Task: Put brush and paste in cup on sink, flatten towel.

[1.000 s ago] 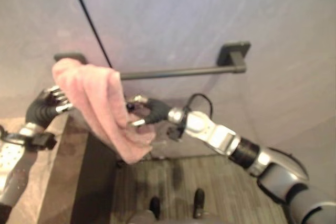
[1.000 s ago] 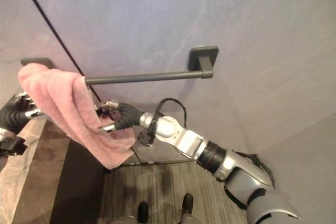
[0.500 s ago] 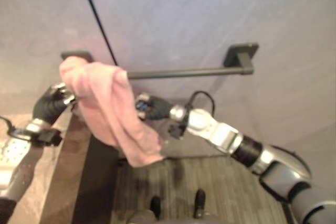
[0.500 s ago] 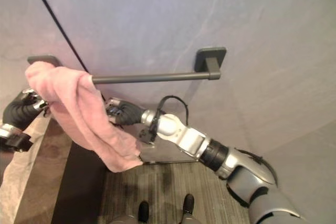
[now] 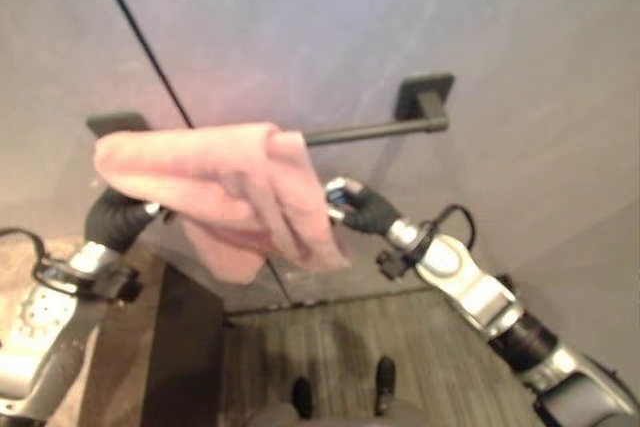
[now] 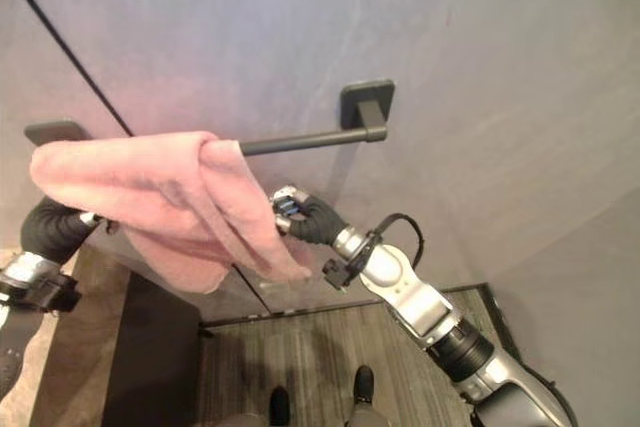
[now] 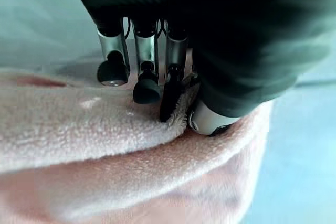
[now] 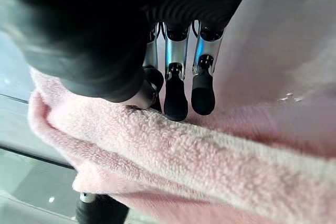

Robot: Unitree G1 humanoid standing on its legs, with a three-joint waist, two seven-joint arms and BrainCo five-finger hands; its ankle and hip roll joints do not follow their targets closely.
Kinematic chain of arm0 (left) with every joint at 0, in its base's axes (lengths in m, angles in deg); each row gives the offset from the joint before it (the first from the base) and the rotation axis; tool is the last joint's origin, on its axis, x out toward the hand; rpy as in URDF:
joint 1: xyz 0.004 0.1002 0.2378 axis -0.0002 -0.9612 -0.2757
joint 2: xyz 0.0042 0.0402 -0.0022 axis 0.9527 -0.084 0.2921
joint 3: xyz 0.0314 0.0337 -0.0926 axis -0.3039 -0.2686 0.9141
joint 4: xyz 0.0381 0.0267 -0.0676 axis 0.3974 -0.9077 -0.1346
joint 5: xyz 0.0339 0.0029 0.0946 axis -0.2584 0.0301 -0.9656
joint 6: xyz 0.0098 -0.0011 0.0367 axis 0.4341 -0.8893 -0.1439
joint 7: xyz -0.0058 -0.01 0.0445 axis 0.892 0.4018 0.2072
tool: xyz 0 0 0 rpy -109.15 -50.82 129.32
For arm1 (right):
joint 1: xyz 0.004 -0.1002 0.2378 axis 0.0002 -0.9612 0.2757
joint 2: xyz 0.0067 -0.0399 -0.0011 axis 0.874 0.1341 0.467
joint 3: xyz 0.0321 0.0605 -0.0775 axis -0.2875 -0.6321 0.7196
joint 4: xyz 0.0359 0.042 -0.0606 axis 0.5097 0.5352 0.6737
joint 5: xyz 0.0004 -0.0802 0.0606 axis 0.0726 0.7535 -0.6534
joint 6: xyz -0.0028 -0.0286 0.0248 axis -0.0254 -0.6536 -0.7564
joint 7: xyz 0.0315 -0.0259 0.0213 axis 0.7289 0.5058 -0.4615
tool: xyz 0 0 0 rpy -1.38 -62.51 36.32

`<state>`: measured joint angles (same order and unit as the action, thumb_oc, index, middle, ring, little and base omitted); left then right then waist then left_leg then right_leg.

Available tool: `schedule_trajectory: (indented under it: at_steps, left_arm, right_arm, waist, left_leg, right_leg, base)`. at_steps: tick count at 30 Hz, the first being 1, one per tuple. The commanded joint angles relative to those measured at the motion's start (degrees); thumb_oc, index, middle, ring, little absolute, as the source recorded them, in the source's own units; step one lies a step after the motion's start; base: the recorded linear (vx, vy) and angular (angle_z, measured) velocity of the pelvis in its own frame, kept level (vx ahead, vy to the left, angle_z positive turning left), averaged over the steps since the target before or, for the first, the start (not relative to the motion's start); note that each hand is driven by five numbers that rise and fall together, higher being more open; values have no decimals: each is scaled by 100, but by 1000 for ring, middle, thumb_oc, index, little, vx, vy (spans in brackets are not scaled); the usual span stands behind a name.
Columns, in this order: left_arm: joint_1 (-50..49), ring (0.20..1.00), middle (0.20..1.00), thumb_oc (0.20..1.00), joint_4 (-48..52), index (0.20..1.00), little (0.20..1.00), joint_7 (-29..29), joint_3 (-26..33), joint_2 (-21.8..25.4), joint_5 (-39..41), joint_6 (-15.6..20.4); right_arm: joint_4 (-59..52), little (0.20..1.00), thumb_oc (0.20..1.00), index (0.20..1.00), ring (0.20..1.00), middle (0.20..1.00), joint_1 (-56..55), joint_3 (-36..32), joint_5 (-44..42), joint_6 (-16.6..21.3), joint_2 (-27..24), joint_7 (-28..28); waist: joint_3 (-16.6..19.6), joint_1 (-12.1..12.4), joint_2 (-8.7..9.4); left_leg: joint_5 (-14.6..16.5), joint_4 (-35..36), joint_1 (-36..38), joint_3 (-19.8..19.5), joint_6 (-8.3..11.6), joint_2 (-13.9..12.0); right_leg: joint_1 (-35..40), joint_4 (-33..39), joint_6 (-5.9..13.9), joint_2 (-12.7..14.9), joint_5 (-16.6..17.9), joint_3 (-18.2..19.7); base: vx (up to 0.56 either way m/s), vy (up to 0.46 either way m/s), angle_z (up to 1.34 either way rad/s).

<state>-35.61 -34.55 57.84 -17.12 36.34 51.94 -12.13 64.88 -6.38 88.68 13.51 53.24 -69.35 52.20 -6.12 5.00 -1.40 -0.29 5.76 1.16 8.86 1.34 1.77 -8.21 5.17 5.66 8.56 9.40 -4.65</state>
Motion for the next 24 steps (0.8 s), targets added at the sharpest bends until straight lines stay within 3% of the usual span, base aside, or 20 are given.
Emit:
schedule_trajectory:
  at_steps: [1, 4, 11, 15, 23, 24]
  left_arm:
    - [71, 200, 200, 200, 416, 200, 200, 309, -9, 412, -210, 313]
    - [61, 200, 200, 200, 375, 200, 200, 298, -175, 214, -2, 276]
    - [-376, 200, 200, 200, 557, 200, 200, 313, 25, 544, -161, 219]
    - [-952, 200, 200, 200, 757, 200, 200, 301, 661, 456, -240, 349]
    - [-1303, 200, 200, 200, 568, 200, 200, 206, 1305, 240, -389, 482]
    - [-1305, 401, 401, 401, 568, 401, 401, 206, 1308, 239, -389, 482]
  right_arm:
    - [-185, 200, 200, 200, 200, 200, 317, -66, 32, 395, 127, 19]
    - [-154, 200, 200, 200, 200, 200, 242, -158, -33, 472, 211, 140]
    - [4, 200, 200, 200, 200, 200, 276, -332, 119, 545, 269, 383]
    - [-354, 200, 200, 200, 200, 200, 41, -575, -203, 749, 303, 352]
    - [-677, 200, 200, 200, 200, 200, -44, -576, -474, 875, 389, 208]
    - [-675, 200, 200, 200, 200, 200, -42, -574, -474, 876, 391, 208]
  waist:
    - [87, 91, 89]
    - [65, 96, 67]
    - [50, 138, -35]
    - [54, 267, -98]
    - [62, 452, -184]
    - [57, 448, -185]
  left_leg:
    - [415, -76, -129, 307, -513, 312]
    - [375, -76, -185, 217, -477, 288]
    - [320, -76, -233, 63, -417, 245]
    - [279, -76, -224, 23, -363, 171]
    - [259, -76, -139, -92, -289, 88]
    - [259, -76, -135, -94, -288, 88]
  right_leg:
    - [178, -17, 547, 575, 105, -102]
    - [184, -17, 534, 575, 63, -193]
    - [258, -17, 498, 552, -13, -340]
    - [321, -17, 463, 503, -100, -419]
    - [532, -17, 398, 460, -272, -594]
    - [538, -17, 398, 460, -273, -596]
  base:
    - [-7, -63, -2]
    - [-16, -81, 1]
    - [-5, -70, 11]
    - [6, -77, 9]
    - [8, -71, 6]
    - [8, -60, 14]
